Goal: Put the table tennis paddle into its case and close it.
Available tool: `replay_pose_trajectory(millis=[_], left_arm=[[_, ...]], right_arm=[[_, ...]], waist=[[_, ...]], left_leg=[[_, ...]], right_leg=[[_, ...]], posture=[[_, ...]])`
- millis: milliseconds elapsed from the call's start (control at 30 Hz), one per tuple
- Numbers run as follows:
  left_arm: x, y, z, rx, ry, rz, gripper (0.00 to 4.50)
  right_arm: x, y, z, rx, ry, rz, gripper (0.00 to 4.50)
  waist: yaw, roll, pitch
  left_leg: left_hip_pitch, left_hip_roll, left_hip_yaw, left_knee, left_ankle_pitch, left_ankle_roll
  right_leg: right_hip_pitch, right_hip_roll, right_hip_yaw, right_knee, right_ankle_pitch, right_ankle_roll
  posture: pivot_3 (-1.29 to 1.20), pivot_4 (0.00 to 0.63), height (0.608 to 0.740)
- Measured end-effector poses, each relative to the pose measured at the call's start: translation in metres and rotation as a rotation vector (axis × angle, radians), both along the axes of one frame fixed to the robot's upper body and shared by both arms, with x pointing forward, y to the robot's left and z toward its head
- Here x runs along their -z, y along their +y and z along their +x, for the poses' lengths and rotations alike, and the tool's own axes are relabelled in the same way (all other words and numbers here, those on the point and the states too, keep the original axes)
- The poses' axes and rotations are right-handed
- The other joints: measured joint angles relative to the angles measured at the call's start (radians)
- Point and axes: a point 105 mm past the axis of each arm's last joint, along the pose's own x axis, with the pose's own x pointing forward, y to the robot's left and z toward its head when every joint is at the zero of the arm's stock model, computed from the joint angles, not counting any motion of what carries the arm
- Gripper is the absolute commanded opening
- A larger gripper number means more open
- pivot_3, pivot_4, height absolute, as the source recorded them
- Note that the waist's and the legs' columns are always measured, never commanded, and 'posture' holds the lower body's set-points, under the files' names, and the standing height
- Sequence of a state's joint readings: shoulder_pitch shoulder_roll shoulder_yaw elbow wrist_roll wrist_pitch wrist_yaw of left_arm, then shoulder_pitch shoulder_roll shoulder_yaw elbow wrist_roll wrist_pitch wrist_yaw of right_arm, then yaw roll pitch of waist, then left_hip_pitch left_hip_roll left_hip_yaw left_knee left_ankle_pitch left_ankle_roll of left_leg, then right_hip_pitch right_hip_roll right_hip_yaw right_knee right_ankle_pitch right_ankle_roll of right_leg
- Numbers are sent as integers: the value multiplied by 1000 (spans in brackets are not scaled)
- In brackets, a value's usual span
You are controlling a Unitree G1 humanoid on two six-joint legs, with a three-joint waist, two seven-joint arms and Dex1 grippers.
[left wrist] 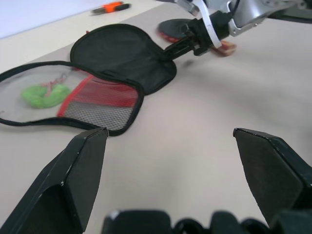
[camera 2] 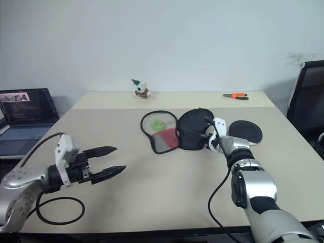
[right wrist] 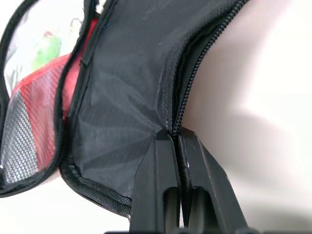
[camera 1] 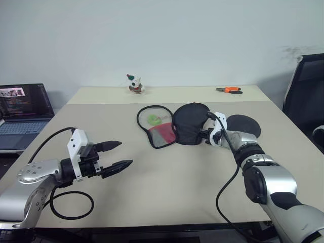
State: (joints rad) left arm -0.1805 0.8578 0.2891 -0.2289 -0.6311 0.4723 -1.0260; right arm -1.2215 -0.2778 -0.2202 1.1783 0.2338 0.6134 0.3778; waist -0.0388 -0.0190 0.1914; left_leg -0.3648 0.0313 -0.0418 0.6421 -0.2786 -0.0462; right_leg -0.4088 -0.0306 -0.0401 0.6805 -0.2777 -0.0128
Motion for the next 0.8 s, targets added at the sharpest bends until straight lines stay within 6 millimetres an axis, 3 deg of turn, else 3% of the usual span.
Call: replay_pose_trajectory(millis=[100,333,633,800], left_arm=[[4,-4,-2,29,22,1,4500],[5,-10,-7,77,42,0,4500],[10,-12,-15,94,76,6,4500],[9,-13,-17,101,72,8,4500]], right_arm=[[3,-10,-7,-53,29,-45,20],[-1,-13,-20,-184,45,-113,20],[12,-31,-42,-193,119,-129,20],[16,-31,-54,-199,146,-122,20]], waist=[[1,0,0],[6,0,0],[8,0,0],[8,0,0]], left_leg=[[-1,0,1,0,-1,1],[-1,0,1,0,-1,1],[-1,-1,1,0,-1,2],[-1,-1,1,1,-1,2]], right_leg=[[0,1,1,0,0,0],[-1,1,1,0,0,0],[-1,2,1,0,0,0],[-1,3,1,0,0,0]], posture=[[0,150,740],[0,150,740],[0,150,740],[0,150,740]])
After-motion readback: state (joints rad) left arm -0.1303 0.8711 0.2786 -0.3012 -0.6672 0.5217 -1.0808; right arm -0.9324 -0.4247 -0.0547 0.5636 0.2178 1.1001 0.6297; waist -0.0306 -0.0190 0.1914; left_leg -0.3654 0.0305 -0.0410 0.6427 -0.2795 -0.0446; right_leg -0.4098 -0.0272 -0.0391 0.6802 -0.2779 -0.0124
